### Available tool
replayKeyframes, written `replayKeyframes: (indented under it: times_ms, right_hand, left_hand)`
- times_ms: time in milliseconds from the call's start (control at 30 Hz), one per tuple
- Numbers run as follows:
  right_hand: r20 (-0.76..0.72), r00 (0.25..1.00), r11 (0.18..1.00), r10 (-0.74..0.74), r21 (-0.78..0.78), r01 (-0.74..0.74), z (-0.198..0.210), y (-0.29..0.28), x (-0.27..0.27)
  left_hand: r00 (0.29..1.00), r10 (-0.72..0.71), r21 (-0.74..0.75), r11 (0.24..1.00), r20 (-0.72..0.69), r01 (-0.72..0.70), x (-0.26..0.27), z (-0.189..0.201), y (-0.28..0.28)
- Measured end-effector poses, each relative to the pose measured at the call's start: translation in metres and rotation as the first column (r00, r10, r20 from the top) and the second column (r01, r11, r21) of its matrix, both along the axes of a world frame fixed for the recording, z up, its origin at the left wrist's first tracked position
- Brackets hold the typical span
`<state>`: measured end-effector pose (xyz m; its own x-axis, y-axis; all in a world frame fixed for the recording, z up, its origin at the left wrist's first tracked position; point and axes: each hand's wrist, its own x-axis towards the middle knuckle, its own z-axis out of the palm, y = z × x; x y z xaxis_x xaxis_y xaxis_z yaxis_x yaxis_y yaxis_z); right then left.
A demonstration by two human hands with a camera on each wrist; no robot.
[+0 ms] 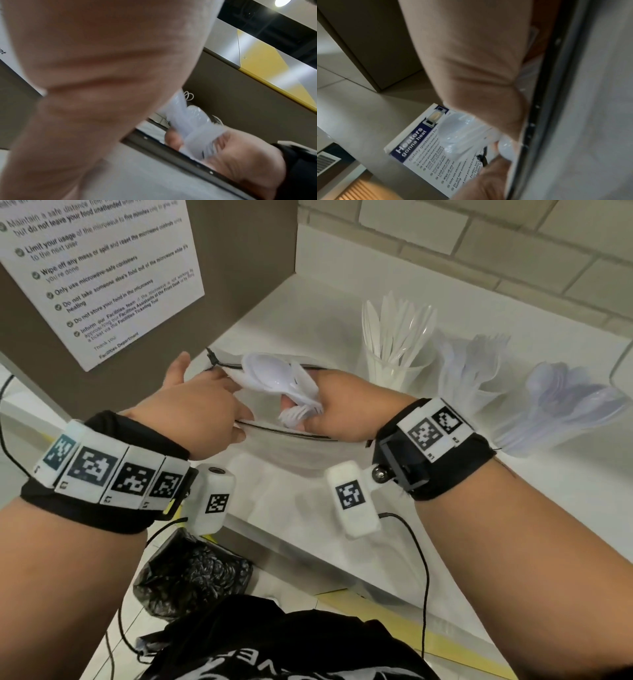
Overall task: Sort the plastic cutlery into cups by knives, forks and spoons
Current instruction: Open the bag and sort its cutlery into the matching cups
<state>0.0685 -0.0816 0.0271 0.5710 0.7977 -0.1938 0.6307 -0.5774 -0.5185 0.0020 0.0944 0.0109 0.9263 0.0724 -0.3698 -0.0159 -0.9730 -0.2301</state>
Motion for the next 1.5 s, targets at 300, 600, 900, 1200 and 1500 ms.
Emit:
replayKeyframes:
  times_ms: [300,600,900,1200,1500]
  right_hand:
    - [-0.266,0.95,0.782,-0.163,0.553,0.289,0.01,-0.01,0.002]
    - [-0.572,0.811,0.365,0.124,0.786,0.499,0.025,-0.021,0.012]
    - [-0.556,0.785,0.03,0.274,0.821,0.571,0.068,-0.061,0.022]
    - [-0.679,0.708,0.048,0.195,0.727,0.685,0.038,-0.094,0.018]
    - [-0.756,0.593,0.064,0.277,0.631,0.773,0.029,-0.086,0.008]
  left_hand:
    - [0.995,-0.09,-0.071,0.993,0.052,0.094,-0.018,-0.007,-0.017]
    - [0.996,-0.064,-0.261,0.962,0.064,0.079,-0.019,0.02,-0.021]
    - [0.977,0.197,-0.006,0.98,0.078,-0.197,0.021,0.013,-0.003]
    - [0.792,0.234,-0.534,0.835,0.563,0.133,-0.003,0.052,-0.03]
    - [0.935,-0.093,-0.889,-0.29,-0.342,-0.354,0.013,0.019,-0.097]
